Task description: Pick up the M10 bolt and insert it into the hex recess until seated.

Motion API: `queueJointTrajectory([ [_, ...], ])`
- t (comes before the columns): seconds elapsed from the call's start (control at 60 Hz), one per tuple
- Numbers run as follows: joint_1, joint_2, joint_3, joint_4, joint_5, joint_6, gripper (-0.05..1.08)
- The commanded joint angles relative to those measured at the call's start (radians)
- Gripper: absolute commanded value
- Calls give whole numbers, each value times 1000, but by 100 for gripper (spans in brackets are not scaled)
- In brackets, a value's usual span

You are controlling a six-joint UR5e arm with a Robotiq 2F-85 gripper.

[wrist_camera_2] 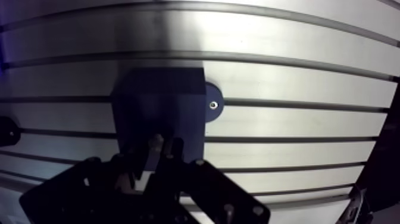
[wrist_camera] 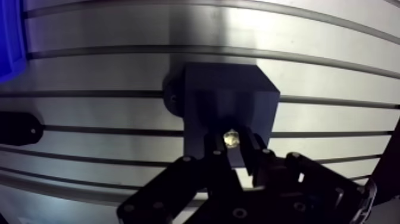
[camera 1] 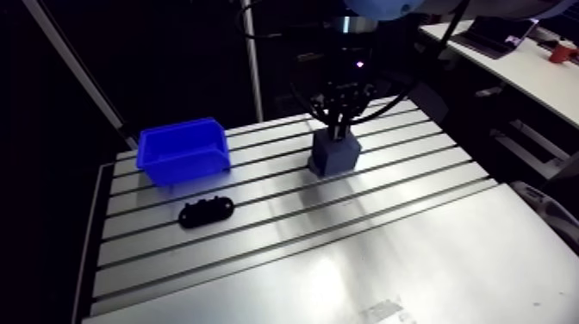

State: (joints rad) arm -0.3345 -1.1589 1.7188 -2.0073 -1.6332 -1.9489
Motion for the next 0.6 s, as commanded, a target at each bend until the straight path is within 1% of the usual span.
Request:
queueJointTrajectory([
  [0.017, 0, -1, 0, 0, 0, -6, 71],
  [0.15, 0, -1, 2, 1, 2, -11, 71],
  [0.6, 2, -2, 1, 3, 2, -100, 71],
])
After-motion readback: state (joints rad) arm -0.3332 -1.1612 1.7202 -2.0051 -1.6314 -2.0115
